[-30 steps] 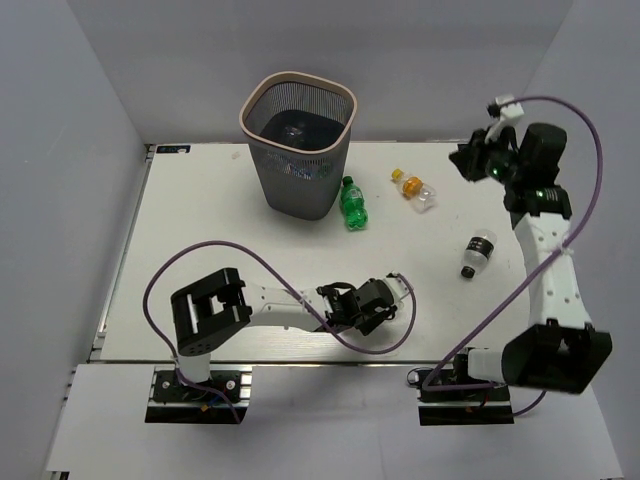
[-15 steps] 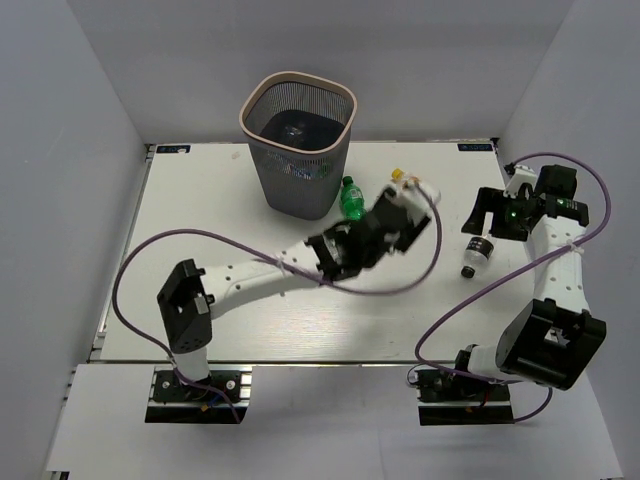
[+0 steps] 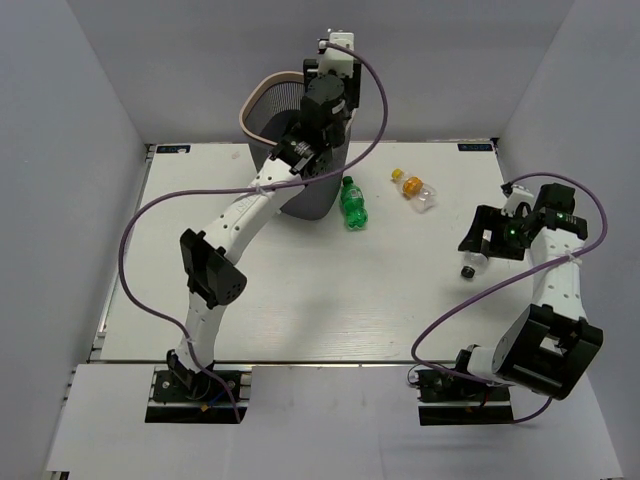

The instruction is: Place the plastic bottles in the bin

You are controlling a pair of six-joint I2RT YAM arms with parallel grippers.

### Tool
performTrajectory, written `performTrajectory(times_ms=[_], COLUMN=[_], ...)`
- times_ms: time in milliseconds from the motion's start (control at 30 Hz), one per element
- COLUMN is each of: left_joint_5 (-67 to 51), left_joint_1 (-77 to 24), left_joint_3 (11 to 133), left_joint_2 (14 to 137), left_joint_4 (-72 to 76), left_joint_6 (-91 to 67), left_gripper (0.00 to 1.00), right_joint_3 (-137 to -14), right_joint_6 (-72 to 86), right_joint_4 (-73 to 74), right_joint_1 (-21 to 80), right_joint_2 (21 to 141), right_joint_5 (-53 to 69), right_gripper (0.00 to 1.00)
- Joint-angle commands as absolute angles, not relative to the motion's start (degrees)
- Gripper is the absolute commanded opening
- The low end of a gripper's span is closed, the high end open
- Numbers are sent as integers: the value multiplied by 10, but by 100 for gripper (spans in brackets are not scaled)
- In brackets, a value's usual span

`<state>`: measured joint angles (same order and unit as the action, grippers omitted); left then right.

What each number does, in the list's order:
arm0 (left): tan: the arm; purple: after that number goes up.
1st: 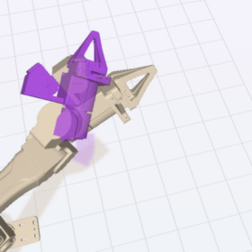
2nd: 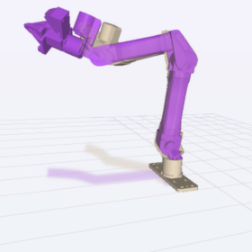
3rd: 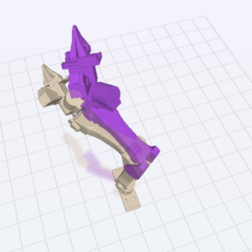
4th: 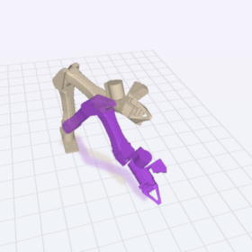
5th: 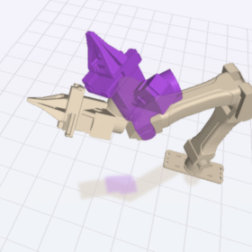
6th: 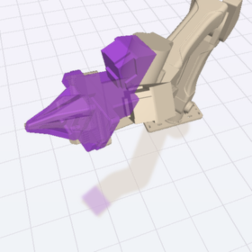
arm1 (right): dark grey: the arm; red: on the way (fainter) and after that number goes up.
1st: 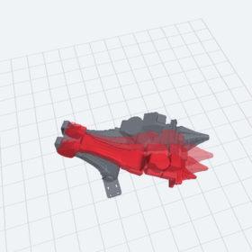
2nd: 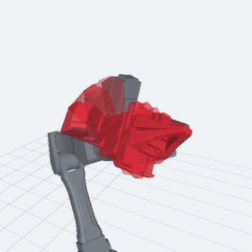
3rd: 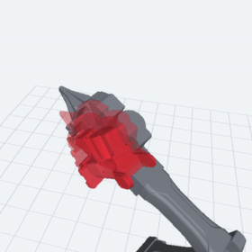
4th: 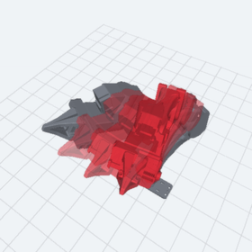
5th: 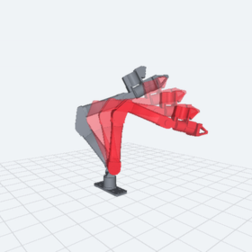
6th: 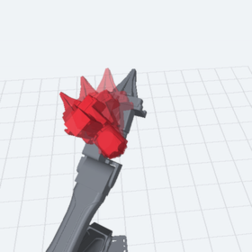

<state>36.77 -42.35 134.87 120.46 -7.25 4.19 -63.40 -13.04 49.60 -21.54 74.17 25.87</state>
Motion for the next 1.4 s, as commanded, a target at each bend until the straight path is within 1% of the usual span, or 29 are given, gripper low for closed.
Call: performTrajectory(times_ms=[0,67,100,133,267,367,433,467,500,533,567,600,667,700,733,767,833,867,967,1000,1133,1267,1367], left_joint_5=[399,399,399,399,378,353,302,239,200,154,75,45,-15,-23,-34,-41,-47,-53,-64,-69,-75,-62,-47], left_joint_1=[-390,-377,-368,-368,-355,-355,-362,-367,-367,-367,-367,-374,-381,-394,-394,-400,-406,-412,-424,-425,-443,-464,-477], left_joint_3=[1335,1335,1335,1341,1354,1343,1293,1269,1210,1179,1148,1086,1022,960,930,874,815,764,703,667,561,501,483], left_joint_2=[1197,1197,1203,1203,1203,1165,1111,1088,1065,1042,1019,975,934,915,876,856,819,790,763,757,735,703,696], left_joint_4=[-68,-68,-73,-73,-73,-80,-92,-92,-101,-111,-117,-122,-132,-141,-141,-146,-146,-146,-152,-167,-166,-154,-154], left_joint_6=[32,24,24,24,24,29,29,29,23,16,1,-5,-20,-34,-39,-56,-72,-78,-110,-118,-190,-233,-243], left_gripper=[42,62,74,100,100,100,100,100,100,100,100,100,100,100,100,100,100,100,100,100,100,100,100], right_joint_3=[-626,-624,-622,-621,-607,-602,-597,-593,-588,-582,-572,-568,-562,-556,-552,-544,-539,-536,-543,-548,-576,-592,-593], right_joint_6=[-144,-144,-146,-143,-122,-105,-97,-93,-85,-82,-72,-65,-61,-58,-58,-59,-64,-66,-65,-65,-53,-40,-44], right_joint_4=[498,498,497,496,483,474,470,455,450,446,436,424,406,393,375,358,332,324,291,279,255,246,233], right_joint_1=[-221,-223,-225,-224,-225,-225,-223,-222,-222,-221,-221,-221,-221,-219,-219,-220,-217,-216,-213,-212,-201,-188,-177], right_joint_2=[730,732,736,737,745,753,757,755,754,753,757,758,767,767,766,766,773,786,827,858,918,962,969], right_joint_5=[281,284,284,285,261,250,240,232,216,200,192,175,153,128,120,110,77,72,38,33,38,44,35], right_gripper=[89,90,90,90,90,90,90,90,90,90,90,90,90,90,90,90,90,90,90,90,90,90,77])
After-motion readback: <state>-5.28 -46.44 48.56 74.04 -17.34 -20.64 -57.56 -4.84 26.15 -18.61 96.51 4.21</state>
